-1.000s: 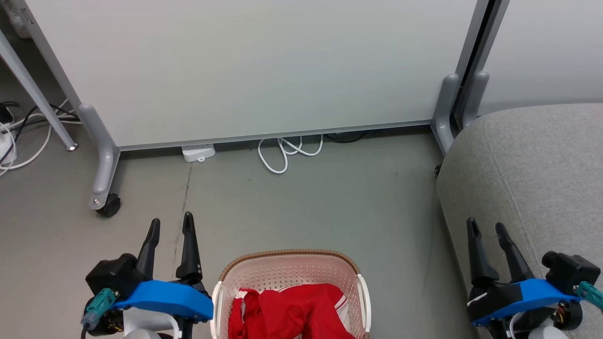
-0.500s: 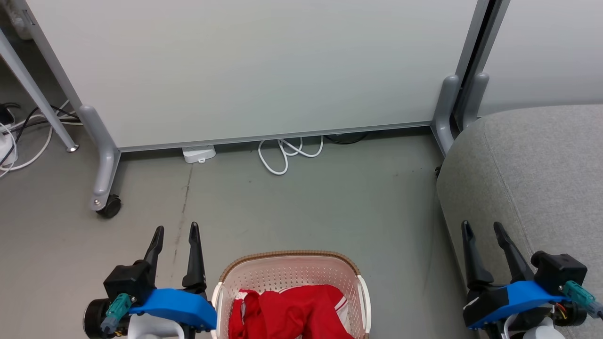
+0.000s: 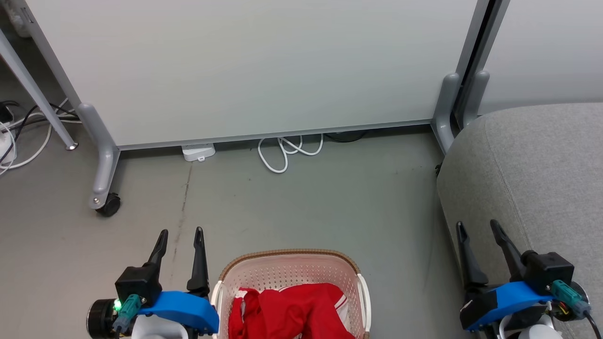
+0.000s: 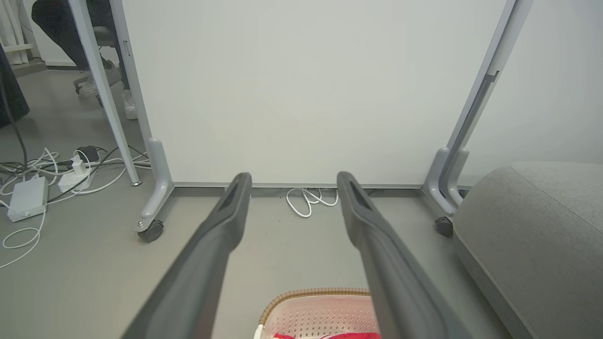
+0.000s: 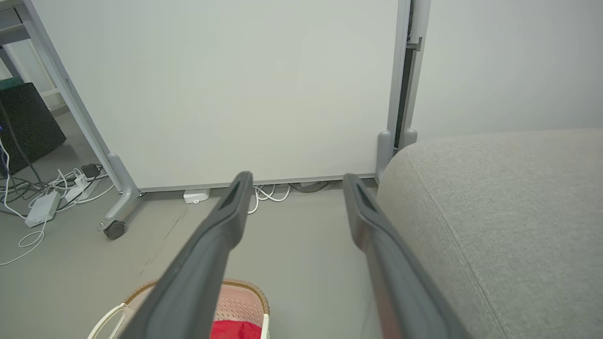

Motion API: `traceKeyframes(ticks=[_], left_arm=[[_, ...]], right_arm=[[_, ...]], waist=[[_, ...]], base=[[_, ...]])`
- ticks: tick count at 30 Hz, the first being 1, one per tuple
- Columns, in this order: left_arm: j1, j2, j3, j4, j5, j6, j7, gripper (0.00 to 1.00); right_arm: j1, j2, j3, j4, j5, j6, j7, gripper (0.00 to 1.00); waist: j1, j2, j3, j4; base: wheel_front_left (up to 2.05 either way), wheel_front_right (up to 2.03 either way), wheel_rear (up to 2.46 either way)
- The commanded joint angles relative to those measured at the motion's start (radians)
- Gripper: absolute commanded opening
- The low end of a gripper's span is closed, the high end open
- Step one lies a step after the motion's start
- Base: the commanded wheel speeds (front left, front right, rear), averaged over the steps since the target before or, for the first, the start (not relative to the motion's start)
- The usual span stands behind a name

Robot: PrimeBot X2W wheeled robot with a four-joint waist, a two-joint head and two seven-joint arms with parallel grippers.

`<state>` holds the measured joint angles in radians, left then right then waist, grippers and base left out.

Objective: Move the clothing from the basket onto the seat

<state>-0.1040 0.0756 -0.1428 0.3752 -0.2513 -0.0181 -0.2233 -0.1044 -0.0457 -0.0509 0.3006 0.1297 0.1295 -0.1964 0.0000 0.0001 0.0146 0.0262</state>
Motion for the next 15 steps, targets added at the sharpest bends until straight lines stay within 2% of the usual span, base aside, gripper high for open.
traceKeyframes(ticks=[1, 15], left_arm=[[-0.013, 0.0, 0.001, 0.002, 0.02, -0.002, -0.011, 1.0], [-0.012, -0.011, 0.005, 0.013, 0.108, -0.004, -0.036, 1.0]], right_arm=[[-0.019, -0.007, -0.001, -0.004, -0.023, 0.002, -0.008, 1.0], [-0.014, -0.007, 0.004, -0.002, -0.128, 0.001, -0.031, 1.0]], waist=[[0.0, -0.0001, 0.0, 0.0], [0.0, -0.0001, 0.001, 0.0]], base=[[0.0, 0.0, 0.0], [0.0, 0.0, 0.0]])
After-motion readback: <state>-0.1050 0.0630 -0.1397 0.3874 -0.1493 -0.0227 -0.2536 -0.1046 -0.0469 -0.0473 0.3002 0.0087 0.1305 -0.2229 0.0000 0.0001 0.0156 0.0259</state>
